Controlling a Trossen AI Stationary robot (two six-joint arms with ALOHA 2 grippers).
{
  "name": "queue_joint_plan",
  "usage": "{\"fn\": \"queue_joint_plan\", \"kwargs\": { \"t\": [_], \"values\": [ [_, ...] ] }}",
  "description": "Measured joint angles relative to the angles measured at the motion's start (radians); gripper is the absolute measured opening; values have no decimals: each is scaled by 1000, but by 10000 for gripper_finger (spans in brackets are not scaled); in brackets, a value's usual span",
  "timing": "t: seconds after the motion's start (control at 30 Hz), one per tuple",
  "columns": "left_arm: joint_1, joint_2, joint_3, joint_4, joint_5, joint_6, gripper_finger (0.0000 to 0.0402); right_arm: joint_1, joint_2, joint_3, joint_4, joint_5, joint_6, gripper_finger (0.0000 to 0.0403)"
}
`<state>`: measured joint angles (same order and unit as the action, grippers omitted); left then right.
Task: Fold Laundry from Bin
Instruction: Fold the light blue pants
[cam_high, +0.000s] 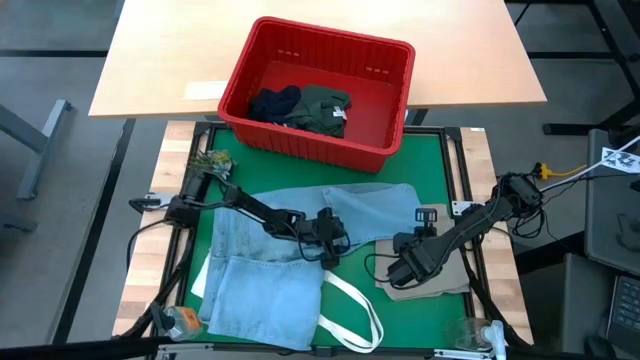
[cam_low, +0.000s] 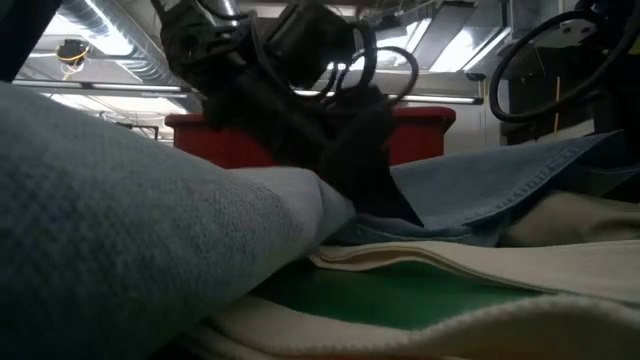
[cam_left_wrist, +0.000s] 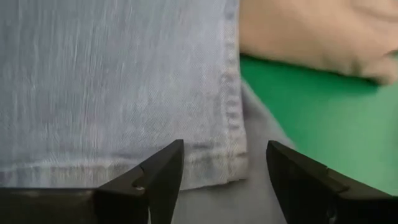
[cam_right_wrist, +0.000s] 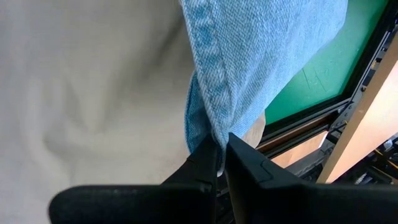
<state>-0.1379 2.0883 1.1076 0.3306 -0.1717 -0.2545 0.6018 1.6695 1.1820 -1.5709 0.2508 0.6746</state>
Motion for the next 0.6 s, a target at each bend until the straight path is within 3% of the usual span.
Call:
{"fn": "queue_joint_plan", "kwargs": {
  "t": [0.27,0.6],
  "values": [
    [0,26,1,3,-30,1,181,0,0,0,0,0,0,26],
    [0,-34,-2,-20,-15,-6,43,0,0,0,0,-1,1,26]
  ]
}}
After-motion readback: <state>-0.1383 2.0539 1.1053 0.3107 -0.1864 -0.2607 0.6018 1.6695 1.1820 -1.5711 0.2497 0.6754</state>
